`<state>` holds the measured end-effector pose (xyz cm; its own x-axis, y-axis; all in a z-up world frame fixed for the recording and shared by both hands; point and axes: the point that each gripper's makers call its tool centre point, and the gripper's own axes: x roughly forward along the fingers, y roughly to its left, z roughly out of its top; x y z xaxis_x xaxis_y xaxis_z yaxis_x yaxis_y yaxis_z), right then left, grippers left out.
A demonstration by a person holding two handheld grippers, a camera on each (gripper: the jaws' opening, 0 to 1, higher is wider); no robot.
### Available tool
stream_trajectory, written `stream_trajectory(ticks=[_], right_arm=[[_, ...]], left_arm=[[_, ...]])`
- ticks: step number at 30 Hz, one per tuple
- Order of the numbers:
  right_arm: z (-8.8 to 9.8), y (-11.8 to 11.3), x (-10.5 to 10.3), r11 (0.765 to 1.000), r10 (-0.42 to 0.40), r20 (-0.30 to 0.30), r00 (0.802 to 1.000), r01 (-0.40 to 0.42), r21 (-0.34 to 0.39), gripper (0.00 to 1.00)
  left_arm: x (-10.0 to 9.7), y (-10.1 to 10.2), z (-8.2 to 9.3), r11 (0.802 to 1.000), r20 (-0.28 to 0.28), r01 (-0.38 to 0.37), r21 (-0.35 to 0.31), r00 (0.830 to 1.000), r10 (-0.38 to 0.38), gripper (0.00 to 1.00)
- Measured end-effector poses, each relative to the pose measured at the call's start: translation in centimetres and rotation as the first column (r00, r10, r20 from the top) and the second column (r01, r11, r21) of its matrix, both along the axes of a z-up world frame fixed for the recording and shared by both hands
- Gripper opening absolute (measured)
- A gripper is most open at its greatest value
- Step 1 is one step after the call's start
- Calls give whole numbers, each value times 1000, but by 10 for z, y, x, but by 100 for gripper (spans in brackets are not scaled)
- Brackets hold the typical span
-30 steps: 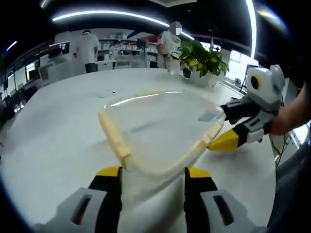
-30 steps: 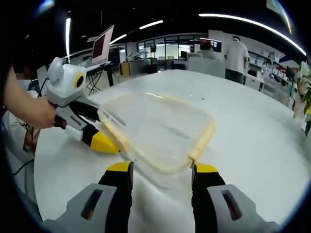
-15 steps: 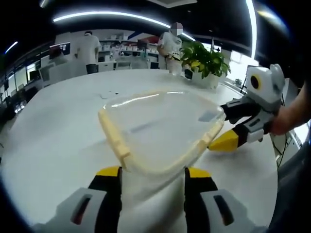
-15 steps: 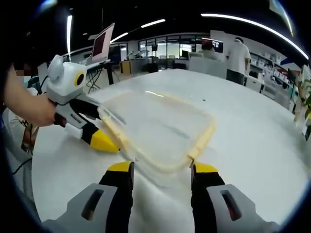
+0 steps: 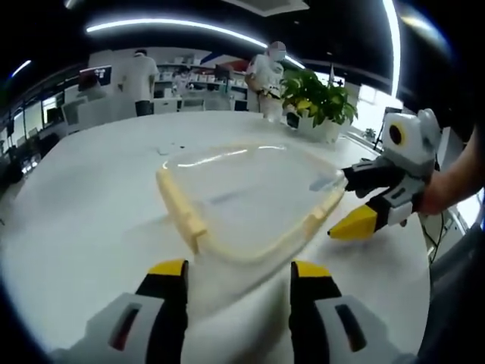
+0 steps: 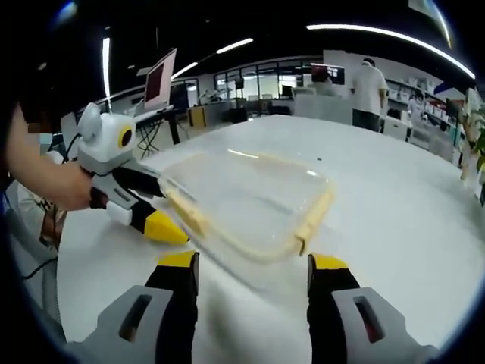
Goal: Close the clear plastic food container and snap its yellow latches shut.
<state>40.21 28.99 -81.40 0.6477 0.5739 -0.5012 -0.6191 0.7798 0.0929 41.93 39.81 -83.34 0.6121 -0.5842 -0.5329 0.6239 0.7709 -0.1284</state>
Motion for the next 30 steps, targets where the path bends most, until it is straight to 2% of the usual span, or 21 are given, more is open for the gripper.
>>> stream_trajectory(ticks=[4,6,7,8,9,10,11,14,22,30], right_arm=[[1,-2,1,1000,-21,6,1000,21,18,69],[3,-3,1,996,-57,-10,998,58,61,79],[4,-2,1,992,-75,-20,997,77,99,83],[6,-2,1,990,-76,-16,997,77,115,88],[5,-3,0,991,-74,-13,997,75,111,91],[6,-3,-1,990,-74,-5,997,74,123,94],[6,-2,-2,989,-75,-4,997,74,129,99],[6,1,-6,986,-70,-16,997,71,151,100],[9,1,-14,984,-76,-18,997,78,157,100],[18,-13,-19,974,-121,-23,992,123,189,98]], left_arm=[[-2,4,3,1000,4,-24,-16,1000,25,58],[-3,5,5,998,9,-44,-38,999,44,65],[-3,6,7,997,9,-56,-57,998,57,70],[1,4,15,986,28,-92,-140,995,97,76],[1,5,17,982,38,-102,-161,993,110,84],[-3,7,11,988,21,-91,-122,995,95,88],[-5,7,8,989,8,-92,-112,996,94,91],[-12,3,7,985,-4,-85,-148,996,85,98],[-21,8,10,983,-4,-98,-152,995,99,99],[-25,17,13,981,-7,-124,-146,992,124,95]])
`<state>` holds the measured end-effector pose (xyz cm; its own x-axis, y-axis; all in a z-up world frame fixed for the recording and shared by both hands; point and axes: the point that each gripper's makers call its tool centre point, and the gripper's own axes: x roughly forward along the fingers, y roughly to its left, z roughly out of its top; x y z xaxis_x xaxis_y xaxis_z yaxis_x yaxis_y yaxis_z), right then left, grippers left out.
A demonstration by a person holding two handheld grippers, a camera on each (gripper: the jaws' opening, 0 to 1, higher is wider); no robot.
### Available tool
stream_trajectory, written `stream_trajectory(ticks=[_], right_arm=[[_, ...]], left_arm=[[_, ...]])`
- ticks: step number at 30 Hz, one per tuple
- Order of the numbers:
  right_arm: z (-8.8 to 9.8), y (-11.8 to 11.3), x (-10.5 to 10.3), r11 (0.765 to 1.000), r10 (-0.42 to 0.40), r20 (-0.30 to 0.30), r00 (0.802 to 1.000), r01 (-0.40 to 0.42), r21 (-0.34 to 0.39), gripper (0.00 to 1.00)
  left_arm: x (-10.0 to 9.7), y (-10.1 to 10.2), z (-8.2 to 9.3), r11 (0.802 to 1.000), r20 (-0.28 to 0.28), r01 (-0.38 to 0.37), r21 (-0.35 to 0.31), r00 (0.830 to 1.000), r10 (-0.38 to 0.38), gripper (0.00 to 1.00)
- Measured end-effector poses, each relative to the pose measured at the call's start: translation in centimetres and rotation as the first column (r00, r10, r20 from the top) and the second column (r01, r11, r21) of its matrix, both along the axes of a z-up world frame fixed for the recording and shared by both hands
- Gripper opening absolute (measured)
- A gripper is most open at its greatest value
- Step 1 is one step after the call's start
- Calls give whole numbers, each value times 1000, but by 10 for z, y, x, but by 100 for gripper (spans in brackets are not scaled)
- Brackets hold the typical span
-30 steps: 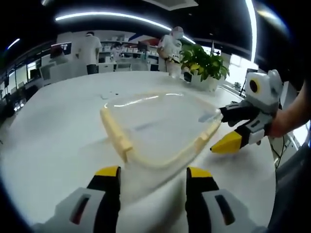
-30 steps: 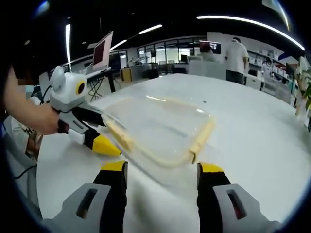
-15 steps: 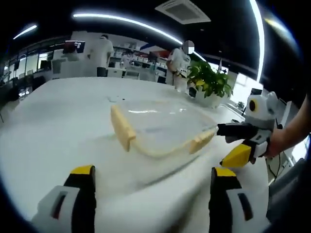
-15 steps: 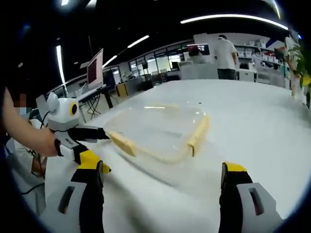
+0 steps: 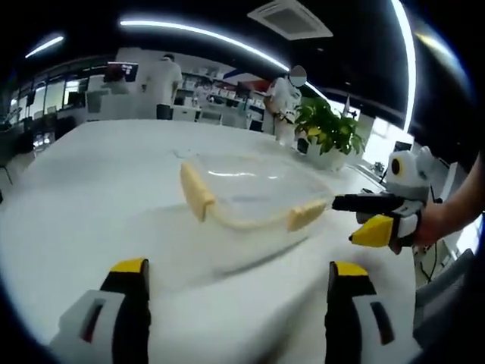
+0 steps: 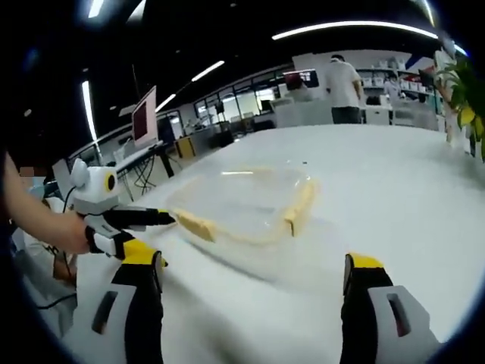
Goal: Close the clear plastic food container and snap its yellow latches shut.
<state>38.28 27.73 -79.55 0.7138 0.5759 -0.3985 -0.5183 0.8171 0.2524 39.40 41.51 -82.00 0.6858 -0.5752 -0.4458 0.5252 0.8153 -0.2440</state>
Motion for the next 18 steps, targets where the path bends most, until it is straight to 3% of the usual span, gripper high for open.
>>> stream_trajectory(ticks=[6,18], right_arm=[[4,-9,-4,1000,-12,9,1000,12,-17,96],[17,-29,-15,998,-54,26,998,55,-35,93]], left_arm=[[-1,6,6,1000,12,-16,5,1000,16,93],[-10,37,16,997,20,-74,14,997,73,90]])
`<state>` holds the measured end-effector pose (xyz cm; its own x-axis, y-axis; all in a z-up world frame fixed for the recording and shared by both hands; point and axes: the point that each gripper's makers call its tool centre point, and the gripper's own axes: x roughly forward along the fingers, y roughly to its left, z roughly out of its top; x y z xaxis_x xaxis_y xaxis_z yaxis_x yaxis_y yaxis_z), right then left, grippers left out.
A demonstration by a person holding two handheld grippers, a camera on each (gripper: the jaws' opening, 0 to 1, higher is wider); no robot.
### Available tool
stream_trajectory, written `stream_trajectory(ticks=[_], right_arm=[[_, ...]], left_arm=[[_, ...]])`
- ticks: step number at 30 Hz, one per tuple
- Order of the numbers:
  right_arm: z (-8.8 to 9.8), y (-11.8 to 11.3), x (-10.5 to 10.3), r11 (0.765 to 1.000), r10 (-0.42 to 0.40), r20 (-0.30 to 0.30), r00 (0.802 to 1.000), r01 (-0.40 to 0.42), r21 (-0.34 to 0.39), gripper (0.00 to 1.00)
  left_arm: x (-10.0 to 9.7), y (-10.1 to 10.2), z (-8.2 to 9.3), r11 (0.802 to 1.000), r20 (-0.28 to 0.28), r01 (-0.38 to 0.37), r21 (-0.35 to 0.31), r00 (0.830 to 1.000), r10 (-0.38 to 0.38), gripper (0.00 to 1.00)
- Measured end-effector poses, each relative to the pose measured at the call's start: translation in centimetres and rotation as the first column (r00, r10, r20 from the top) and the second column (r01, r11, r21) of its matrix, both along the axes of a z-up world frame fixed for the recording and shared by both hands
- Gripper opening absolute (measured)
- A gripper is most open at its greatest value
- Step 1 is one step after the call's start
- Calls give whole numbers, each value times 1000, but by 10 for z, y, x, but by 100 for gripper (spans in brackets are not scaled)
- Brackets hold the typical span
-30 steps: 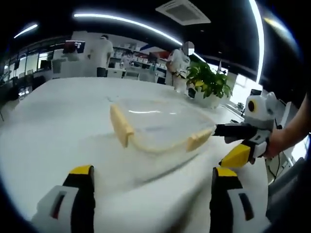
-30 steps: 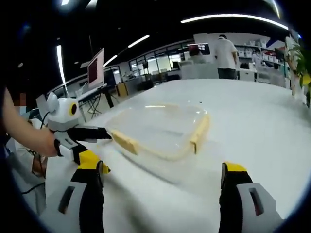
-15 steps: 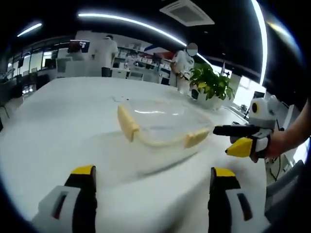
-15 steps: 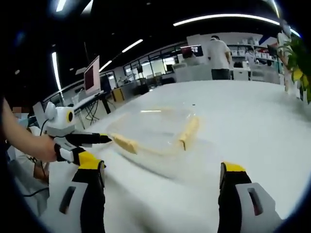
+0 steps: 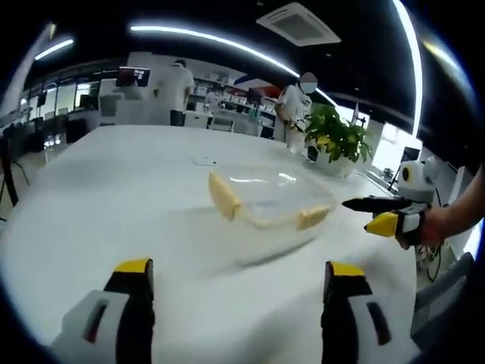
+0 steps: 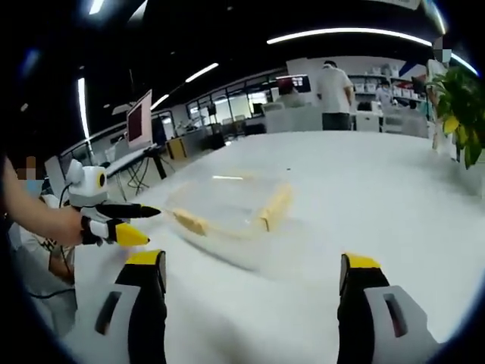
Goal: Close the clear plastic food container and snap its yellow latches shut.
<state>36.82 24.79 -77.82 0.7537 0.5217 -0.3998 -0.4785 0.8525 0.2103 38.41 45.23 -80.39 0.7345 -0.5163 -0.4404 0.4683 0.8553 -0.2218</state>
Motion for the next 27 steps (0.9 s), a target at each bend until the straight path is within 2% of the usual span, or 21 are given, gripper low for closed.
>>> stream_trajectory(ticks=[4,15,27], right_arm=[[5,-11,-2,998,-48,-8,999,48,27,92],[14,-41,-18,994,-104,-14,994,105,41,89],[30,-56,-36,988,-144,-3,990,144,64,86]], left_arm=[[-4,7,1,1000,-8,-17,-5,1000,17,89],[-19,23,9,998,-7,-55,-10,998,55,87],[-30,48,20,994,-5,-104,-39,995,104,83]])
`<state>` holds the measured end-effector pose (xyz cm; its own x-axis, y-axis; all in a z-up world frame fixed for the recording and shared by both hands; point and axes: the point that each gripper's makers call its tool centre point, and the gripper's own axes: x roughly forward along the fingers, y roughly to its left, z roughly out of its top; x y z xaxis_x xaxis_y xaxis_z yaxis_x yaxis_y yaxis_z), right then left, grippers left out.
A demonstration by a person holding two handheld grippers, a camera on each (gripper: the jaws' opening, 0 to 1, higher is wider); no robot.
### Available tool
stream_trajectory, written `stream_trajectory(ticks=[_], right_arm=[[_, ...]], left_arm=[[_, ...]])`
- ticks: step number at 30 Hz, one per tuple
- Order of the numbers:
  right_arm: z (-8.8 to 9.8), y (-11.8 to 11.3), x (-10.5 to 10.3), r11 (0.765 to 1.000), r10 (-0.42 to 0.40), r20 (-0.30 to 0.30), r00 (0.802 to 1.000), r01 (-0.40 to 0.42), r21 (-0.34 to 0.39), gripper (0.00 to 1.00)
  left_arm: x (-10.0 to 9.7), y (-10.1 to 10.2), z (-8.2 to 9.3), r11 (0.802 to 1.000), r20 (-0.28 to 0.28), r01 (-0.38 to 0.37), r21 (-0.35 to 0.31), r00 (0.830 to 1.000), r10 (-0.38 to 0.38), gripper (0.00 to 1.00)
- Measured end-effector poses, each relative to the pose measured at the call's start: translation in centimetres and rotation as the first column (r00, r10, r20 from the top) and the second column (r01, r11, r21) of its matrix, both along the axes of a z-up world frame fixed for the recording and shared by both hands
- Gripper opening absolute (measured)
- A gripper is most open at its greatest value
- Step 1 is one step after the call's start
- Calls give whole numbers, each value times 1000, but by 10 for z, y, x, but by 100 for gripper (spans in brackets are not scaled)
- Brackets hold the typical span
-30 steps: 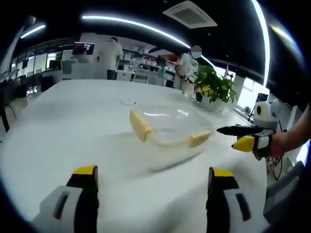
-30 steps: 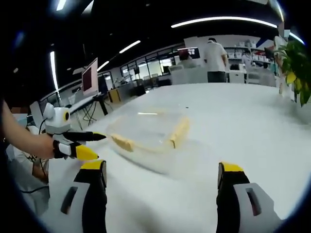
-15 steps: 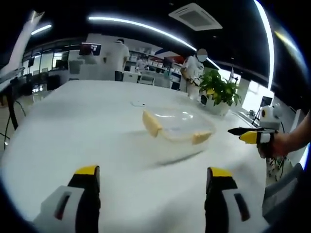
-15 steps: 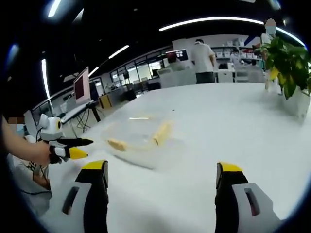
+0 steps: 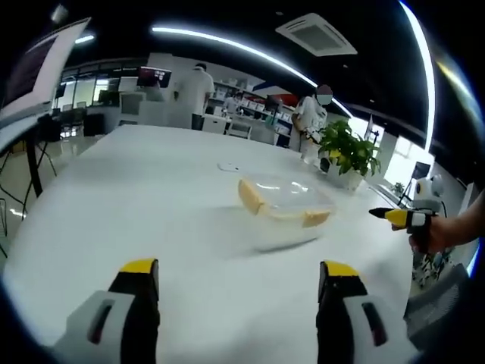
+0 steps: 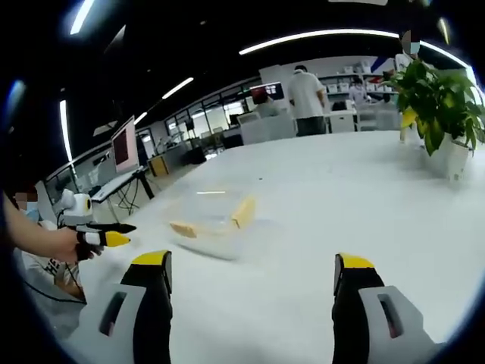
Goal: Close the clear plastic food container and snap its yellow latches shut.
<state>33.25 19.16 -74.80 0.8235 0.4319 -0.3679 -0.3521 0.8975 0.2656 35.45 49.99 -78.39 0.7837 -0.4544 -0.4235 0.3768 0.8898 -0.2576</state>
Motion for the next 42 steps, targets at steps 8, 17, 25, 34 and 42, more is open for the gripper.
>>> stream_trajectory(ticks=[8,17,25,34,42], right_arm=[[8,-11,-14,1000,-16,-1,1000,16,0,84],[15,-18,-28,999,-31,4,1000,31,24,83],[23,-22,-45,999,-38,10,999,38,36,82],[27,-26,-66,998,-36,-1,999,36,44,80],[30,-19,-76,998,-26,1,1000,26,54,80]], left_arm=[[-13,11,7,1000,0,-20,-13,1000,20,82],[-25,14,13,999,-1,-31,-27,1000,31,81],[-38,21,23,998,12,-39,-40,999,39,81],[-54,24,29,997,11,-49,-56,999,50,79],[-62,26,40,997,30,-56,-61,998,58,78]])
